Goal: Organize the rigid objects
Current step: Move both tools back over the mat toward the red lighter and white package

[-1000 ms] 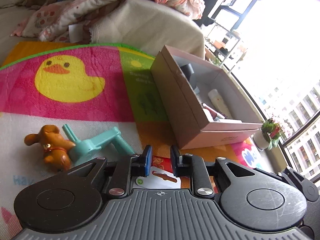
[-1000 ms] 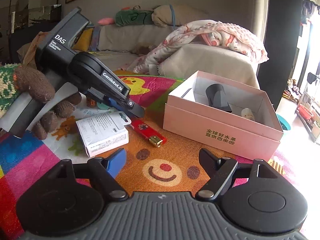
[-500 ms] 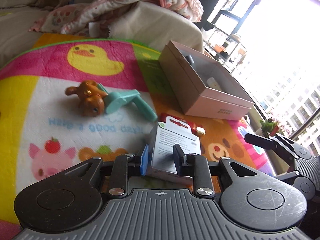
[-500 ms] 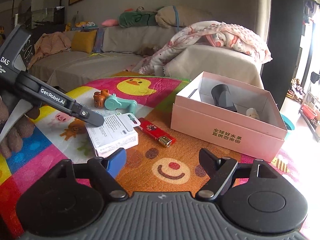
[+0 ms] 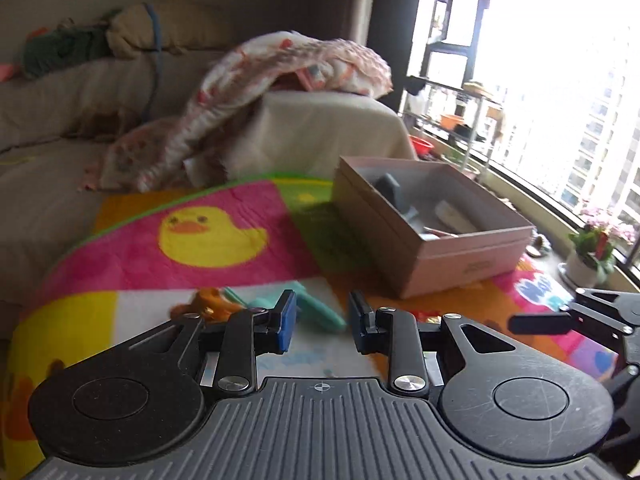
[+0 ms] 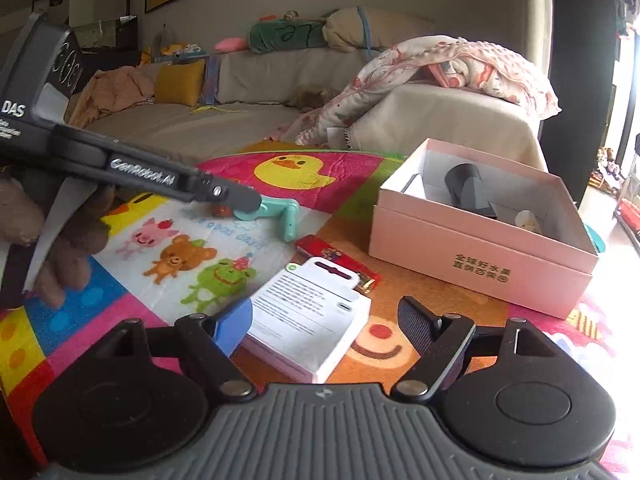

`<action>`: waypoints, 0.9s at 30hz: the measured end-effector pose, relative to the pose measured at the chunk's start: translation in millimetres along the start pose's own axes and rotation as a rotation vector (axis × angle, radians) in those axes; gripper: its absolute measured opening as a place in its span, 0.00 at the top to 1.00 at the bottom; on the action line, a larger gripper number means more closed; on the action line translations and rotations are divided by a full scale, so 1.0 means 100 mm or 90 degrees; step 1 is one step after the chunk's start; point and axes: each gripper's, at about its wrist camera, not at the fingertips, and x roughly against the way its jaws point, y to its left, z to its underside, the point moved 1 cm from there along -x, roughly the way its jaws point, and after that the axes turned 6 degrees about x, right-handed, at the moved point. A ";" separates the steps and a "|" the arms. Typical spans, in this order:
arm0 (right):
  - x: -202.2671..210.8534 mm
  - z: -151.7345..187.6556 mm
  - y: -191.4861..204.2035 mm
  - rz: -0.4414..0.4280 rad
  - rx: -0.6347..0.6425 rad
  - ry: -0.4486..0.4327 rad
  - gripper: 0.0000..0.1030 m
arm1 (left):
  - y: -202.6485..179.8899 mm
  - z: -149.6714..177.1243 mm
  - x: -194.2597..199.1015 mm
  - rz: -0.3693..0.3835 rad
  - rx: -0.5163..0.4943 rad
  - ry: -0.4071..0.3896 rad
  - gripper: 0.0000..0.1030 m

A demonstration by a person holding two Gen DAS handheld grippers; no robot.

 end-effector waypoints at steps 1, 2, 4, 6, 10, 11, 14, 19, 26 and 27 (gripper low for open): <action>-0.04 -0.03 0.05 -0.003 0.006 -0.002 0.22 | 0.11 -0.06 -0.03 -0.020 0.021 -0.010 0.70; -0.08 -0.05 0.11 -0.005 0.013 -0.004 0.22 | 0.24 -0.12 -0.04 -0.032 0.052 -0.020 0.70; -0.17 -0.10 0.21 -0.010 0.029 -0.004 0.22 | 0.47 -0.18 -0.08 -0.048 0.115 -0.032 0.70; -0.27 -0.12 0.28 -0.006 0.042 0.004 0.22 | 0.65 -0.20 -0.14 -0.053 0.168 -0.032 0.70; -0.35 -0.09 0.25 0.030 0.054 0.017 0.22 | 0.91 -0.14 -0.30 -0.050 0.263 -0.007 0.70; -0.34 -0.07 0.21 0.038 0.054 0.020 0.22 | 0.93 -0.13 -0.34 -0.049 0.275 0.000 0.70; -0.26 0.01 0.03 0.063 0.036 0.027 0.22 | 0.90 -0.07 -0.43 -0.031 0.288 0.012 0.70; -0.16 0.21 -0.29 0.123 0.006 0.061 0.22 | 0.65 -0.05 -0.50 0.003 0.237 0.028 0.70; -0.07 0.31 -0.63 0.107 -0.084 0.062 0.22 | 0.24 -0.03 -0.43 0.065 0.120 0.057 0.69; -0.07 0.30 -0.61 0.102 -0.066 0.057 0.22 | 0.19 -0.05 -0.38 0.063 0.095 0.044 0.69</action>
